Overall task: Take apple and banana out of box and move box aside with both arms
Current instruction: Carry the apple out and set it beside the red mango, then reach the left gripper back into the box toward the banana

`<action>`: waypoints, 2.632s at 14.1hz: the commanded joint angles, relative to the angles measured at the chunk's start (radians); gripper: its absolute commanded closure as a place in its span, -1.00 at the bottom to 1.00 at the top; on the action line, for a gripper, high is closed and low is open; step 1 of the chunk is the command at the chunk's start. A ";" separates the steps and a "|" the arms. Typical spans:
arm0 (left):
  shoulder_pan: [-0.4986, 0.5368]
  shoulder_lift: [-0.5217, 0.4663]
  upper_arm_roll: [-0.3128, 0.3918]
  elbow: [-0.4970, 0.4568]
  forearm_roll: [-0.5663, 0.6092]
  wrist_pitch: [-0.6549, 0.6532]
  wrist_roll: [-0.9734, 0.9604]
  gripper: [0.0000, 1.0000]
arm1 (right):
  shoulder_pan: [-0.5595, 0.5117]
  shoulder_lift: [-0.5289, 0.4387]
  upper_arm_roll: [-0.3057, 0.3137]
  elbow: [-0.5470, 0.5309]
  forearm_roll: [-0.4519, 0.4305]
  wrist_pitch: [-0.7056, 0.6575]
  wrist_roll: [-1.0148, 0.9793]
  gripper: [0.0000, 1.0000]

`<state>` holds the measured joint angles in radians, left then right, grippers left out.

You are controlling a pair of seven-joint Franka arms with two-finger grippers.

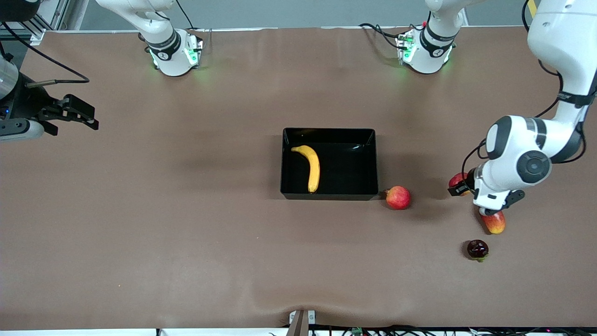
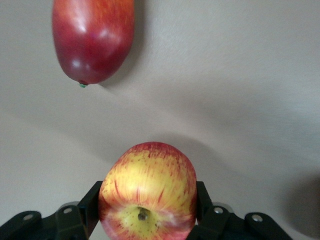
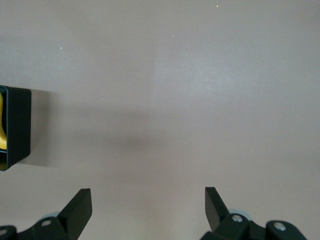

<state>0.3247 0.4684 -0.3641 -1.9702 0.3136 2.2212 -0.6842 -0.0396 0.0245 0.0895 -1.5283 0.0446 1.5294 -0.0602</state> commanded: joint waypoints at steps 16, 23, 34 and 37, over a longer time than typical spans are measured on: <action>0.073 -0.105 -0.399 0.022 0.096 -0.144 -0.236 -1.00 | 0.001 0.006 -0.001 0.004 0.012 0.011 -0.009 -1.00; -0.194 0.044 -0.493 0.112 0.105 -0.150 -0.635 -1.00 | 0.001 0.008 -0.001 0.004 0.011 0.012 -0.009 -1.00; -0.553 0.311 -0.305 0.323 0.260 -0.051 -0.652 -1.00 | 0.009 0.018 -0.001 0.004 0.012 0.012 -0.007 -1.00; -0.561 0.351 -0.303 0.323 0.265 0.037 -0.652 -0.94 | 0.026 0.028 0.001 0.004 0.014 0.032 0.000 -1.00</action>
<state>-0.2279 0.7897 -0.6720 -1.6714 0.5520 2.2158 -1.3356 -0.0290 0.0434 0.0903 -1.5297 0.0468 1.5489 -0.0608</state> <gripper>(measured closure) 0.004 0.000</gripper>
